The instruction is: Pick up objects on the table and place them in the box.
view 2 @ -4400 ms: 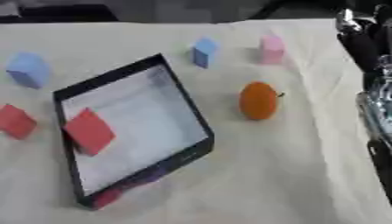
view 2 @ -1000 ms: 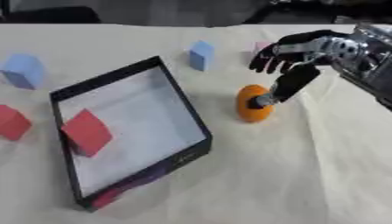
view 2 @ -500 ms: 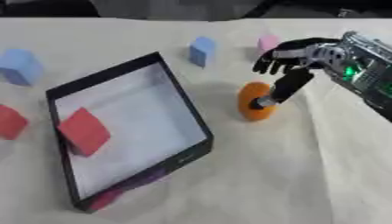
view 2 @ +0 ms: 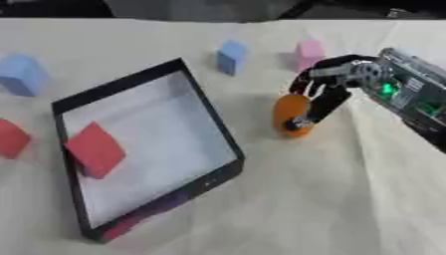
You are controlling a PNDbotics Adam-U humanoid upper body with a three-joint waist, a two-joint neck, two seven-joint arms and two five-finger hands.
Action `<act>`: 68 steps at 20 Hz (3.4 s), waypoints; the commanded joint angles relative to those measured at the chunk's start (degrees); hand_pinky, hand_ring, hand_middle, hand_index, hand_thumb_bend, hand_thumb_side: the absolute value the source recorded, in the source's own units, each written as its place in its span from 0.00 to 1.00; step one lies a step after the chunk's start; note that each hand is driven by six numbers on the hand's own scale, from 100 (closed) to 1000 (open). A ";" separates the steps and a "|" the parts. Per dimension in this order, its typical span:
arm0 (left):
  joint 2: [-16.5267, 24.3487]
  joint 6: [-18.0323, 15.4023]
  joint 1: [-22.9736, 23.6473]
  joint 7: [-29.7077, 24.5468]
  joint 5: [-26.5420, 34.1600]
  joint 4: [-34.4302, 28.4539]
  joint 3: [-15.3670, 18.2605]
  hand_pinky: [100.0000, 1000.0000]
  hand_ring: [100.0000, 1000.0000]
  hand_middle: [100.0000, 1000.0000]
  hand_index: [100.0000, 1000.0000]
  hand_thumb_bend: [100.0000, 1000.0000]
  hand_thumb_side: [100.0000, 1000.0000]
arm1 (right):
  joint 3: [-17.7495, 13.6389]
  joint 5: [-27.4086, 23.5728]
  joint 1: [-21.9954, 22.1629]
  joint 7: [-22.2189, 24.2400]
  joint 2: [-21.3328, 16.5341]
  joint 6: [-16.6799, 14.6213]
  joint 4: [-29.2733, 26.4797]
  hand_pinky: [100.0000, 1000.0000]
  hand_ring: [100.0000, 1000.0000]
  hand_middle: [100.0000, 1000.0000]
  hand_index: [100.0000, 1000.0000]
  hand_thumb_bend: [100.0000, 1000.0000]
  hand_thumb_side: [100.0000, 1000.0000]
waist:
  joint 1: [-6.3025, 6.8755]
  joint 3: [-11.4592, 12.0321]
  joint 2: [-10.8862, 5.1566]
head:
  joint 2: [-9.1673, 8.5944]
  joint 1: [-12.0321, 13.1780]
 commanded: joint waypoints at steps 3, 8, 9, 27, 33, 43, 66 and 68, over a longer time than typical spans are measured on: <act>0.66 0.00 -0.40 0.09 -0.05 -1.07 0.42 0.90 0.84 0.84 0.88 0.49 0.76 | -0.64 -0.13 -0.81 -0.16 0.02 -0.39 1.95 0.82 0.78 0.62 0.74 0.34 0.21 | 0.82 -0.06 0.05 | -0.85 0.28; 0.63 -0.01 -0.48 0.03 0.01 -1.04 0.37 0.90 0.84 0.84 0.88 0.49 0.76 | -0.38 -2.66 -0.96 -1.10 0.63 0.20 1.54 0.81 0.72 0.54 0.66 0.14 0.00 | 0.81 -0.10 -0.22 | -0.68 0.46; 0.66 -0.03 -0.45 0.05 0.02 -1.04 0.40 0.90 0.84 0.84 0.88 0.49 0.77 | -0.33 -3.24 -0.95 -1.23 0.62 0.16 1.09 0.81 0.70 0.54 0.66 0.07 0.00 | 0.81 -0.07 -0.33 | -0.55 0.52; 2.13 -0.35 1.15 0.55 0.06 -1.18 0.88 0.90 0.84 0.83 0.88 0.48 0.75 | -5.97 2.11 -11.21 0.61 -0.26 1.25 -27.55 0.80 0.63 0.48 0.61 0.07 0.00 | 0.13 -1.06 -3.59 | 1.58 1.80; 2.31 -0.40 1.30 0.28 0.38 -1.09 0.59 0.90 0.84 0.83 0.88 0.48 0.75 | -0.90 5.63 -22.57 6.70 12.08 2.21 -25.86 0.80 0.63 0.49 0.63 0.10 0.00 | 0.24 -1.10 -4.63 | 1.60 -0.32; 2.25 -0.43 1.34 0.04 0.45 -1.14 0.40 0.90 0.84 0.83 0.88 0.48 0.75 | 5.36 9.42 -26.08 8.59 24.36 1.57 -15.01 0.79 0.63 0.50 0.63 0.07 0.00 | 0.12 -0.51 -4.53 | 1.60 -1.00; 1.57 -0.25 0.92 -0.16 0.45 -1.44 0.30 0.90 0.83 0.84 0.88 0.48 0.75 | 6.95 16.56 -16.15 5.34 33.16 -10.08 5.13 0.85 0.83 0.74 0.86 0.40 0.22 | 0.48 0.86 -2.85 | 1.60 -0.95; 1.54 -0.25 0.97 -0.17 0.45 -1.40 0.30 0.90 0.83 0.84 0.88 0.48 0.75 | 6.45 17.50 -16.51 5.37 32.97 -10.65 5.19 0.88 0.87 0.79 0.89 0.43 0.26 | 0.47 0.79 -2.91 | 1.60 -0.89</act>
